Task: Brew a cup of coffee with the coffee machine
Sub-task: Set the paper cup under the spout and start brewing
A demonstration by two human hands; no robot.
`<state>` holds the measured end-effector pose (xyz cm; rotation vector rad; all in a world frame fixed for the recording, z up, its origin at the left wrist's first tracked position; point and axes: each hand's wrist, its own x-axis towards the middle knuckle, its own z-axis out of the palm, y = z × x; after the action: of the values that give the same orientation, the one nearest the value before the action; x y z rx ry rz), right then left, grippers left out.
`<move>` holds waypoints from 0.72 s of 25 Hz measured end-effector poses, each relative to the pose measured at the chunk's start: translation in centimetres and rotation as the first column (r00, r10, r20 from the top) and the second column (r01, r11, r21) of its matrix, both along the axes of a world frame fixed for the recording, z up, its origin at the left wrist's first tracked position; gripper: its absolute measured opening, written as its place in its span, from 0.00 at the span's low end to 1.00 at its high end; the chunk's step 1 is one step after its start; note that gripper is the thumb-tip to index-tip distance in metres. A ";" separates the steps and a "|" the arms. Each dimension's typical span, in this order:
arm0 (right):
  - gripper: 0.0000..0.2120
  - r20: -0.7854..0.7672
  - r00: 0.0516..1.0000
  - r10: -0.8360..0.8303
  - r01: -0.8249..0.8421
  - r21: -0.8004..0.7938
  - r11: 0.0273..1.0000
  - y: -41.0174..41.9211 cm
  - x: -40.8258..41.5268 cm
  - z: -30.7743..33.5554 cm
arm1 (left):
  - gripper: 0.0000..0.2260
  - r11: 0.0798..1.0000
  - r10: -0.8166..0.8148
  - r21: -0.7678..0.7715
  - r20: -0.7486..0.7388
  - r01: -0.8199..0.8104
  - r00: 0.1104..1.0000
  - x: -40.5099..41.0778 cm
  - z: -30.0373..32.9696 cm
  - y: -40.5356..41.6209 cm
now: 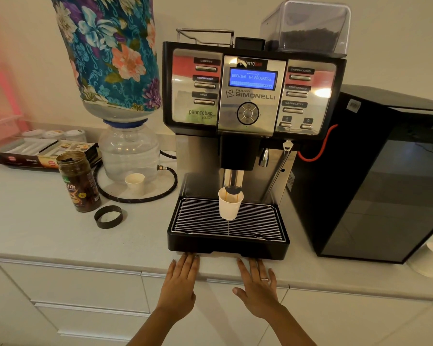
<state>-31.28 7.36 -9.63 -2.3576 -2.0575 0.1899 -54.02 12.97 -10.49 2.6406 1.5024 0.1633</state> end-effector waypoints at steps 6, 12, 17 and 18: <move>0.46 0.018 1.000 -0.007 0.007 -0.016 1.000 0.0 0.0 0.1 | 0.46 0.999 -0.011 0.043 -0.019 0.012 1.000 -0.1 -0.2 0.0; 0.46 0.021 1.000 -0.013 0.013 -0.019 1.000 0.0 -0.1 0.4 | 0.46 0.999 -0.012 0.050 -0.013 0.013 1.000 0.0 0.0 0.0; 0.43 0.013 1.000 0.018 -0.018 -0.045 0.999 -0.2 0.0 0.9 | 0.45 0.998 -0.007 0.059 -0.031 0.009 1.000 0.0 0.1 -0.1; 0.41 0.010 1.000 0.027 -0.026 -0.042 0.999 -0.2 -0.1 1.1 | 0.45 0.998 -0.006 0.059 -0.035 0.008 0.999 0.0 0.0 -0.1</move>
<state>-31.37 7.15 -8.55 -2.3609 -2.1114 0.2230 -54.04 12.91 -10.45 2.7076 1.5217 0.1647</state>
